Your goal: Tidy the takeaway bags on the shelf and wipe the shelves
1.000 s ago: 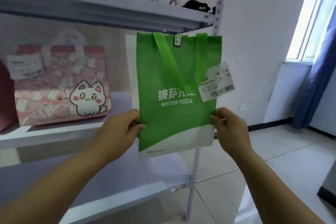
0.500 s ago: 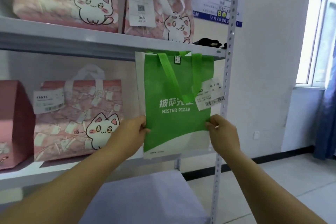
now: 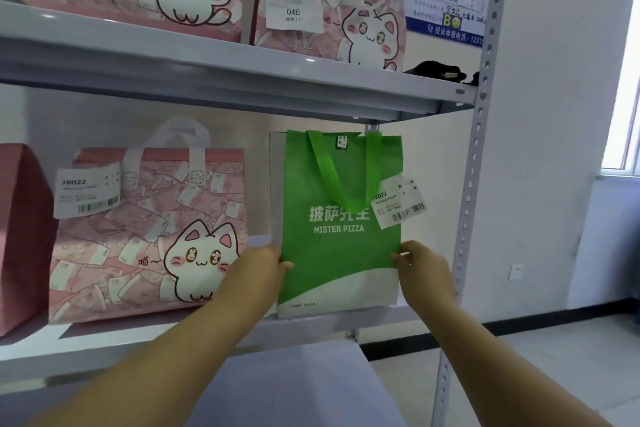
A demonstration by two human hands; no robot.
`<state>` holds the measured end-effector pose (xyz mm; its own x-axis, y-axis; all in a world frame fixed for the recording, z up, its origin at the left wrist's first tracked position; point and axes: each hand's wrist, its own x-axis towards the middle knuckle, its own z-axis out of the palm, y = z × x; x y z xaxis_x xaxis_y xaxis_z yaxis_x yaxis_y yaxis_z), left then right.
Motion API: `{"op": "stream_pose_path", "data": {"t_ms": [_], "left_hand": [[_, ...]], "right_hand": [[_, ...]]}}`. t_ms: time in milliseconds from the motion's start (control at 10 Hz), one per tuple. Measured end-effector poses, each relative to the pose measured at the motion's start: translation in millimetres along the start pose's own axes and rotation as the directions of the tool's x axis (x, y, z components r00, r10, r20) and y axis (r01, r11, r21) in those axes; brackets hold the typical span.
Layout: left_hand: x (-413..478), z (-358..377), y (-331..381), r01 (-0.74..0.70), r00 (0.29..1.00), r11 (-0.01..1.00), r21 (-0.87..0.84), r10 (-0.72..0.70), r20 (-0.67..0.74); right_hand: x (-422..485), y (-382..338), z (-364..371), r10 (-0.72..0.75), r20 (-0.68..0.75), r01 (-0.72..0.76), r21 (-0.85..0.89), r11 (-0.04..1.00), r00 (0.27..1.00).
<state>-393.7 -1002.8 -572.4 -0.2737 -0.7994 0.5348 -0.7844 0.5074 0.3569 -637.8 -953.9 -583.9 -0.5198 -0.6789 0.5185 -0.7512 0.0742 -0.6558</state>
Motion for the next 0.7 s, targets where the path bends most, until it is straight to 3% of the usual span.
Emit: {"op": "stream_pose_path", "data": {"t_ms": [100, 300, 400, 700], "left_hand": [[8, 7, -1, 0.053, 0.999, 0.999, -0.010, -0.053, 0.003], [23, 18, 3, 0.124, 0.992, 0.990, 0.064, -0.126, 0.021], [25, 20, 5, 0.148, 0.989, 0.987, 0.063, -0.149, 0.017], [19, -21, 14, 0.017, 0.999, 0.969, 0.248, -0.005, -0.049]], "right_hand": [[8, -1, 12, -0.013, -0.012, 0.012, -0.048, 0.999, 1.000], [17, -2, 28, -0.048, 0.109, 0.058, -0.089, 0.994, 0.993], [20, -2, 25, -0.059, 0.141, 0.085, -0.190, 0.978, 0.988], [21, -19, -16, -0.115, 0.209, 0.196, -0.424, 0.884, 0.971]]}}
